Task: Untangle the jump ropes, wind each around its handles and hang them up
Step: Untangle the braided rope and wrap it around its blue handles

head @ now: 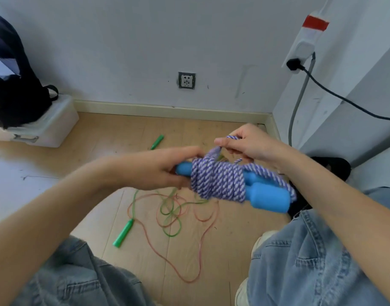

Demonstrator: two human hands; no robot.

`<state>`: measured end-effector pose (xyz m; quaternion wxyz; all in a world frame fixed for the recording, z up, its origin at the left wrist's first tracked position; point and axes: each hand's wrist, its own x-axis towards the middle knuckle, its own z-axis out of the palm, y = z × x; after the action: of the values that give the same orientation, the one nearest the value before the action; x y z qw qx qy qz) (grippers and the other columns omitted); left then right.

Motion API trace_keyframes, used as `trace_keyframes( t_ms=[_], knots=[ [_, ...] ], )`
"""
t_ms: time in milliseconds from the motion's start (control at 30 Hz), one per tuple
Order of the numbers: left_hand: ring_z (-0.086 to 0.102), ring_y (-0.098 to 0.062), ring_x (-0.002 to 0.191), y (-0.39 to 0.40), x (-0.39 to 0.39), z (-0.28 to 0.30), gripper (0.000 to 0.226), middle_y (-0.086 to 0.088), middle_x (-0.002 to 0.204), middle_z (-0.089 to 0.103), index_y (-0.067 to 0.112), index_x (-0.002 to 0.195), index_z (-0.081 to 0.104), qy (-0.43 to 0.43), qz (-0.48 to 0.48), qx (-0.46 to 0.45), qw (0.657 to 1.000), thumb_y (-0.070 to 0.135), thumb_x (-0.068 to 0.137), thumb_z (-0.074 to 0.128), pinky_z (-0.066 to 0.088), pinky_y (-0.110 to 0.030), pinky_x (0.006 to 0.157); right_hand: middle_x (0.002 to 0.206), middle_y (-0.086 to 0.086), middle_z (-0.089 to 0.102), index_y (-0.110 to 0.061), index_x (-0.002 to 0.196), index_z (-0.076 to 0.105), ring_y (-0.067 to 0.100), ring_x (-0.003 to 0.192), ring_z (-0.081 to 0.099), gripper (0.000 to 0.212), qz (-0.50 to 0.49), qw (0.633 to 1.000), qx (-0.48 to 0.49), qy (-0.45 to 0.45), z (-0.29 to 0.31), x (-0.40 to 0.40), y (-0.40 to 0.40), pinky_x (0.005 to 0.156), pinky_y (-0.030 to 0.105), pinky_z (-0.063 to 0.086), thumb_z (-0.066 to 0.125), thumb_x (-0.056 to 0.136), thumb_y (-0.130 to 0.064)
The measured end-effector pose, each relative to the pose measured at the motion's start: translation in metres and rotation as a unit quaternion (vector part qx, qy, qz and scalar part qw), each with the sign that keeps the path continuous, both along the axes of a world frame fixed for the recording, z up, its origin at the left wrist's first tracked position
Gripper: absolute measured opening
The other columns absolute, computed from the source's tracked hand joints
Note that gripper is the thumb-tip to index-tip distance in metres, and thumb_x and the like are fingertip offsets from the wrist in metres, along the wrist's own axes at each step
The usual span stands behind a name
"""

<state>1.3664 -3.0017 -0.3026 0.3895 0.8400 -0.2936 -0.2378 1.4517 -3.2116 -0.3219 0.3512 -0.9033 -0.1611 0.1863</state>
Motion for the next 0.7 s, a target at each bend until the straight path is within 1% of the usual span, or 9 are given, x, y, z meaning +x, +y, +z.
trace_keyframes(
  t_ms=[100,167,233,300,333,433,500,567,700],
  knots=[
    [0.056,-0.002,0.077,0.013,0.003,0.008,0.031,0.012,0.086,0.058,0.014,0.113,0.049,0.036,0.094,-0.118,0.988,0.004,0.085,0.058,0.049,-0.018,0.069,0.048,-0.005,0.046,-0.011,0.063,0.044,0.008,0.038,0.04,0.03,-0.062,0.991,0.073,0.098,0.005,-0.007,-0.008,0.036,0.014,0.032,0.046,0.093,-0.008],
    [0.061,-0.001,0.083,0.02,0.008,0.006,0.038,0.015,0.09,0.063,0.018,0.117,0.049,0.057,0.158,-0.187,0.968,0.005,0.082,0.057,0.051,-0.016,0.07,0.049,-0.003,0.039,-0.009,0.07,0.053,0.008,0.038,0.03,0.025,-0.003,0.989,0.105,0.106,0.007,-0.015,-0.006,0.034,0.016,0.027,0.055,0.088,-0.026],
    [0.066,-0.007,0.089,0.026,0.016,0.001,0.038,0.008,0.095,0.066,0.021,0.117,0.049,0.105,0.241,-0.259,0.929,0.002,0.085,0.053,0.052,-0.017,0.071,0.051,-0.001,0.029,-0.013,0.065,0.056,0.008,0.04,0.024,0.04,0.069,0.983,0.128,0.111,0.007,-0.023,0.001,0.038,0.02,0.024,0.053,0.078,-0.05],
    [0.068,-0.009,0.087,0.026,0.022,-0.006,0.033,0.001,0.093,0.069,0.018,0.117,0.048,0.131,0.317,-0.28,0.896,0.0,0.089,0.049,0.052,-0.016,0.067,0.053,0.0,0.03,-0.013,0.059,0.048,0.009,0.041,0.027,0.043,0.122,0.98,0.131,0.087,0.01,-0.03,0.01,0.041,0.022,0.028,0.057,0.077,-0.051],
    [0.068,-0.008,0.081,0.024,0.023,-0.01,0.03,0.0,0.091,0.068,0.015,0.116,0.047,0.115,0.345,-0.242,0.899,0.001,0.09,0.05,0.052,-0.014,0.063,0.052,0.0,0.032,-0.011,0.059,0.044,0.009,0.041,0.031,0.043,0.146,0.982,0.108,0.046,0.011,-0.031,0.012,0.042,0.023,0.031,0.062,0.078,-0.045],
    [0.06,-0.011,0.072,0.011,0.024,-0.025,0.026,0.0,0.086,0.061,0.014,0.107,0.041,-0.006,0.349,0.01,0.937,0.006,0.088,0.056,0.049,-0.016,0.056,0.043,-0.009,0.035,-0.008,0.059,0.045,0.007,0.037,0.035,0.038,0.185,0.982,0.029,-0.038,0.009,-0.033,0.016,0.048,0.026,0.033,0.063,0.086,-0.027],
    [0.058,-0.02,0.075,0.003,0.021,-0.031,0.026,-0.005,0.089,0.06,0.012,0.107,0.038,-0.048,0.314,0.126,0.94,0.009,0.088,0.055,0.045,-0.026,0.062,0.039,-0.008,0.036,-0.006,0.059,0.047,0.008,0.035,0.037,0.038,0.181,0.982,0.004,-0.056,0.007,-0.03,0.015,0.048,0.027,0.032,0.062,0.086,-0.027],
    [0.058,-0.029,0.084,-0.002,0.017,-0.031,0.031,-0.013,0.097,0.06,0.006,0.115,0.036,-0.07,0.271,0.236,0.931,0.011,0.09,0.053,0.038,-0.028,0.063,0.042,-0.008,0.037,-0.007,0.057,0.049,0.006,0.035,0.037,0.039,0.153,0.986,0.02,-0.065,0.01,-0.025,0.012,0.046,0.025,0.032,0.064,0.085,-0.03],
    [0.053,-0.024,0.079,-0.012,0.008,-0.03,0.03,-0.01,0.1,0.059,0.011,0.115,0.034,-0.073,0.114,0.312,0.94,0.014,0.091,0.052,0.038,-0.031,0.065,0.049,-0.002,0.04,-0.011,0.054,0.052,0.006,0.042,0.034,0.041,0.125,0.984,-0.004,-0.124,0.01,-0.015,0.012,0.046,0.023,0.027,0.067,0.079,-0.04]
  ],
)
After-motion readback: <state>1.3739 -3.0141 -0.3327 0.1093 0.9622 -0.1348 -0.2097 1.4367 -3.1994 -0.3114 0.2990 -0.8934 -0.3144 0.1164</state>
